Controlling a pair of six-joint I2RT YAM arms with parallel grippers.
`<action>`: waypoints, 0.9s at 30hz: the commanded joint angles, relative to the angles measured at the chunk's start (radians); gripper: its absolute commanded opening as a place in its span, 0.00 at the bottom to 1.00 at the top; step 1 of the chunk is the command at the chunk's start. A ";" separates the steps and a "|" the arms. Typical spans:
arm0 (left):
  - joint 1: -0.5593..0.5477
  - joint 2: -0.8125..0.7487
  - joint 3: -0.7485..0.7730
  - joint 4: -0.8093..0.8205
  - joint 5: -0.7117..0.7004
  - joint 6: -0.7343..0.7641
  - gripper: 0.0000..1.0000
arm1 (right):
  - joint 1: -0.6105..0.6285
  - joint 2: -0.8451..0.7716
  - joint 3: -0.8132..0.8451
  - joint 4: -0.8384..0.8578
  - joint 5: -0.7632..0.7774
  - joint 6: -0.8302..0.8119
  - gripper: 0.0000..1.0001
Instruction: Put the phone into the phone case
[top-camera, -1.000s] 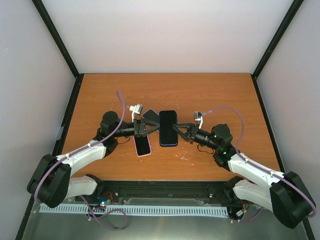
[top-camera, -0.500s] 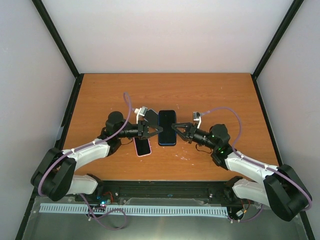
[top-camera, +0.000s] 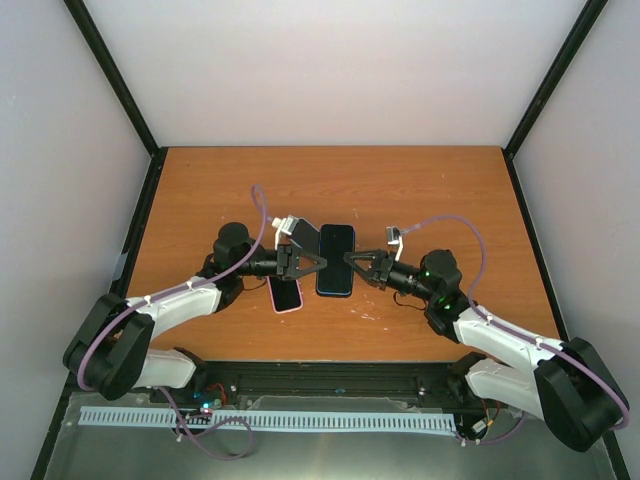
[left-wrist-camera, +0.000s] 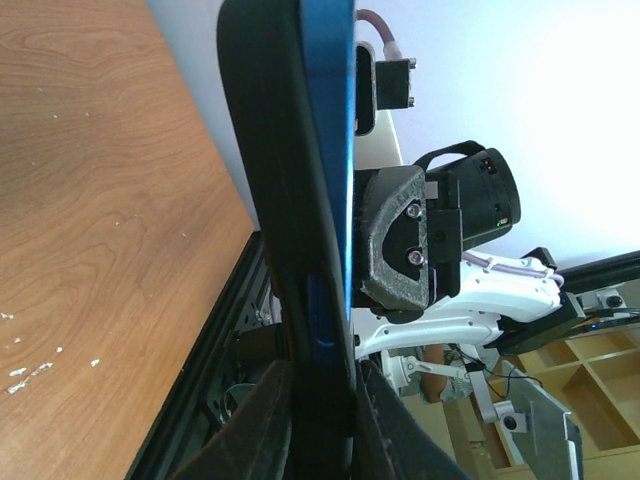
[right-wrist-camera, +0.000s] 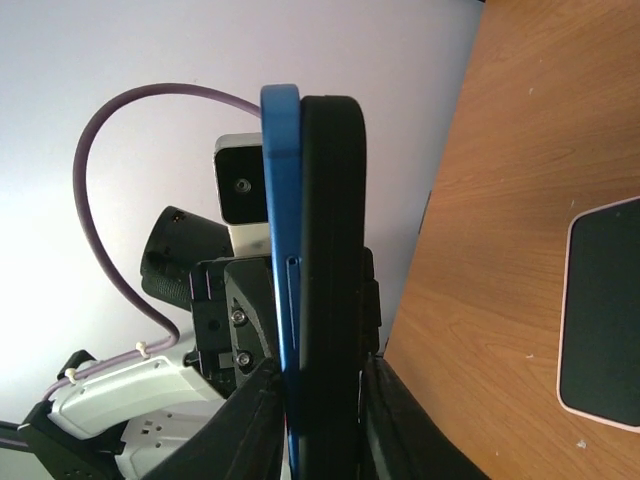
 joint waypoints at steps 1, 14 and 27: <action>-0.003 -0.014 0.041 0.009 0.011 0.047 0.17 | 0.006 -0.030 0.033 0.011 -0.019 -0.057 0.19; -0.006 -0.040 0.008 0.002 0.027 0.010 0.54 | 0.006 -0.045 0.062 0.058 0.131 0.017 0.18; -0.036 -0.022 -0.017 0.061 0.019 -0.029 0.30 | 0.006 -0.045 0.064 0.105 0.197 0.054 0.17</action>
